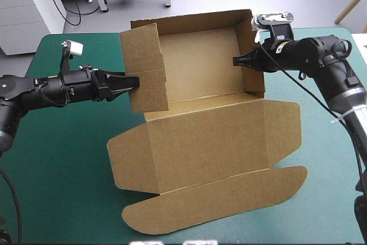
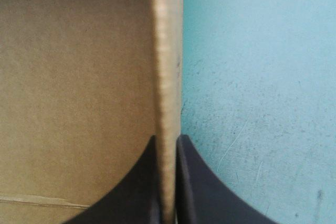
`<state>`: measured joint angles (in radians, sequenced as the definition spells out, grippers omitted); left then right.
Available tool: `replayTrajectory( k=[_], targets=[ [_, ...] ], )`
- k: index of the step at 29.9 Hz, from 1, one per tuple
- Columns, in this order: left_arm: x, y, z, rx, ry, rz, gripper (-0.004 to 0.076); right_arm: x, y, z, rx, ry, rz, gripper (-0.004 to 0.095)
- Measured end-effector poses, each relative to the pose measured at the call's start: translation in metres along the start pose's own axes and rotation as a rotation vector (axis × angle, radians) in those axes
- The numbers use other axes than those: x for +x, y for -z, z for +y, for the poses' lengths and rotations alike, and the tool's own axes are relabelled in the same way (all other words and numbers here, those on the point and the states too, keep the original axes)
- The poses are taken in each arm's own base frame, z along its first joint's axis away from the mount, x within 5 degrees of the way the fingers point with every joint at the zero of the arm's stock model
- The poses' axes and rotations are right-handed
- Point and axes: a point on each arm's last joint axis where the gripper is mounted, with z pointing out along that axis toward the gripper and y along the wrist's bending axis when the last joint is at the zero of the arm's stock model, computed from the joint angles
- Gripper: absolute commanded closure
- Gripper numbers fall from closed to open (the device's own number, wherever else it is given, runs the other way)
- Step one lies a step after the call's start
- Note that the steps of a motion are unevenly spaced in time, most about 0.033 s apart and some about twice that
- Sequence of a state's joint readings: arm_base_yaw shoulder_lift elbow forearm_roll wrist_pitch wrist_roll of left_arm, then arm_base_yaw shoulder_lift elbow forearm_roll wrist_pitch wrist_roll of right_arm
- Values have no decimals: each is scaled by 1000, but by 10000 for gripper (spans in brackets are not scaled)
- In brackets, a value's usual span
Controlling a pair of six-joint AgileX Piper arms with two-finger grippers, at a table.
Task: Fold the box
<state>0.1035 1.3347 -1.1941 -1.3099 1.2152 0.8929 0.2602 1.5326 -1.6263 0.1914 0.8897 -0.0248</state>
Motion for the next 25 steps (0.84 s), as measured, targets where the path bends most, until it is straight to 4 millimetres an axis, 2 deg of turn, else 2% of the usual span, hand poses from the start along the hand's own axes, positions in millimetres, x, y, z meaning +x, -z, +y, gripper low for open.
replayTrajectory(
  k=[5,14,18,25],
  targets=[
    [-2,-5,-7,27,-17,5,251,0,0,0,0,0,1,921],
    [0,-5,-6,8,31,30,251,1,0,3,2,-8,9,919],
    [6,-10,-5,-120,57,81,251,3,-2,11,14,12,13,917],
    [10,-32,-24,-356,25,57,251,5,-3,27,51,53,9,915]
  ],
)
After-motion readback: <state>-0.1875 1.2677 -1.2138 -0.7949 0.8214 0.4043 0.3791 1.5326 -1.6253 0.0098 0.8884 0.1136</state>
